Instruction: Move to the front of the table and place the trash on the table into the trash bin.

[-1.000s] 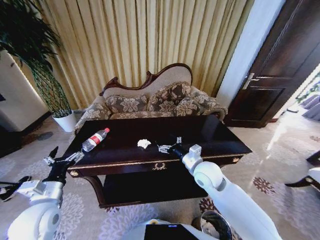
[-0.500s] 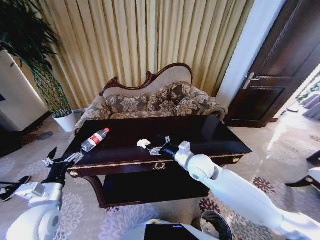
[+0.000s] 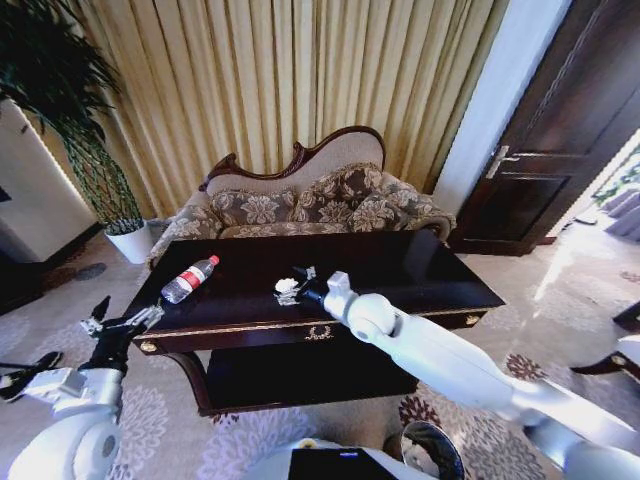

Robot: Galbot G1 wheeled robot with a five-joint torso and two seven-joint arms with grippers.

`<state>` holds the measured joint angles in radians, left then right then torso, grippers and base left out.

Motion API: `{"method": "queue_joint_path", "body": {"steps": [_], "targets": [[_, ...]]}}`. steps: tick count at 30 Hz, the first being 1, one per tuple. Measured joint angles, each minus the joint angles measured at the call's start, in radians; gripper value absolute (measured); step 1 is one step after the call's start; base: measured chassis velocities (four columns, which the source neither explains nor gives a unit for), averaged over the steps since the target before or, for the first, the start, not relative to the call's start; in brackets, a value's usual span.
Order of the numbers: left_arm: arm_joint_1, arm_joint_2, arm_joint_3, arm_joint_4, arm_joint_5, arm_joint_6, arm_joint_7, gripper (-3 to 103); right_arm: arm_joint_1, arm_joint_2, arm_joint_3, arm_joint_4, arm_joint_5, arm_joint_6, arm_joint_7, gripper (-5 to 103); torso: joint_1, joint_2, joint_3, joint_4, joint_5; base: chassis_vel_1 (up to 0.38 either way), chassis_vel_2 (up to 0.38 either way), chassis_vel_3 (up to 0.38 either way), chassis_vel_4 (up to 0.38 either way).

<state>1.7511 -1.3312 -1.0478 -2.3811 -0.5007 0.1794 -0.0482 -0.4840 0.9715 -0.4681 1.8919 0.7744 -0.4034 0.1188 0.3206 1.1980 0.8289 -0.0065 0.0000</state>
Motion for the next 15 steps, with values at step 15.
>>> {"method": "queue_joint_path", "body": {"steps": [15], "targets": [[0.002, -0.006, 0.000, -0.004, -0.001, -0.004, 0.000, 100, -0.004, 0.045, -0.015, -0.087, -0.040, 0.006, 0.000, 94, 0.000, 0.000, 0.000, 0.0000, -0.0001, 0.000, 0.000, 0.000, 0.000]]}}
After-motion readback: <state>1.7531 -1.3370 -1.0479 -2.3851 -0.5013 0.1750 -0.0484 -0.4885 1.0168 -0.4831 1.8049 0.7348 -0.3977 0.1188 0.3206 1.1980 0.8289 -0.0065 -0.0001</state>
